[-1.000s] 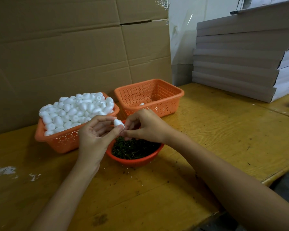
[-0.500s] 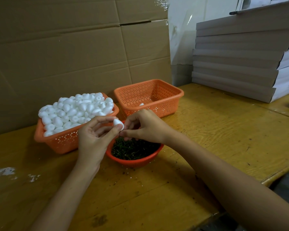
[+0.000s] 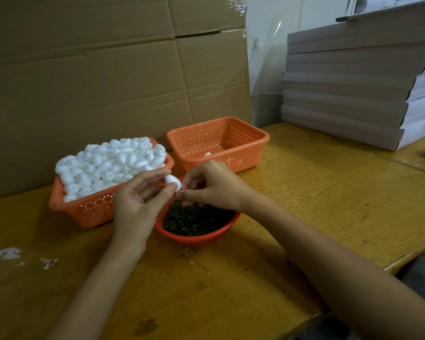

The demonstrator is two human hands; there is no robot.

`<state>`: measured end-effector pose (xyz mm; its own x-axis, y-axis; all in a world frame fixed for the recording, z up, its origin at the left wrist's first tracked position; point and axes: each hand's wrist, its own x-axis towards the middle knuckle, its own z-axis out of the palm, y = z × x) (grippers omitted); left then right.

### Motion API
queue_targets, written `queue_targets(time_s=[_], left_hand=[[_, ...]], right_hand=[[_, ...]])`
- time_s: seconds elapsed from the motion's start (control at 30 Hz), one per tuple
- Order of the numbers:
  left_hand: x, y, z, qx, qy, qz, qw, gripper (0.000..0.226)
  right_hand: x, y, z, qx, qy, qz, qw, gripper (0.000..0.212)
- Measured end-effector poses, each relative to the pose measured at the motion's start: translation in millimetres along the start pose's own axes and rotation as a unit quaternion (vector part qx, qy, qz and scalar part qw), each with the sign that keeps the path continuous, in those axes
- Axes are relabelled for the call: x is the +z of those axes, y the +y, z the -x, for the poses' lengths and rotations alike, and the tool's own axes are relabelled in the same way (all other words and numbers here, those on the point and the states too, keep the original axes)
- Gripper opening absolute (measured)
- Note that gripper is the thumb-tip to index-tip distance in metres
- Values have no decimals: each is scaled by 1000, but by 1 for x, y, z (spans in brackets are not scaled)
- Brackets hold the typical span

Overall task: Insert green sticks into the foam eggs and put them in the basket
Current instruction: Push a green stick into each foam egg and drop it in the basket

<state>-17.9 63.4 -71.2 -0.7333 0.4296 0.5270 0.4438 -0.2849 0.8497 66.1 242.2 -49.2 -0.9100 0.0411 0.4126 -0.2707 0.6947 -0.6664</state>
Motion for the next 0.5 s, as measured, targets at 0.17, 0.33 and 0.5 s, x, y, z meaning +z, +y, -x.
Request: queue_targets(time_s=[0.17, 0.33, 0.5], left_hand=[[0, 0, 0, -11, -1, 1, 1000, 32], [-1, -1, -1, -12, -5, -10, 1000, 32], [-1, 1, 0, -18, -5, 0, 1000, 31]], right_hand=[[1, 1, 0, -5, -1, 2, 1000, 15], [1, 2, -1, -6, -1, -9, 1000, 15], [1, 3, -1, -7, 0, -2, 1000, 16]])
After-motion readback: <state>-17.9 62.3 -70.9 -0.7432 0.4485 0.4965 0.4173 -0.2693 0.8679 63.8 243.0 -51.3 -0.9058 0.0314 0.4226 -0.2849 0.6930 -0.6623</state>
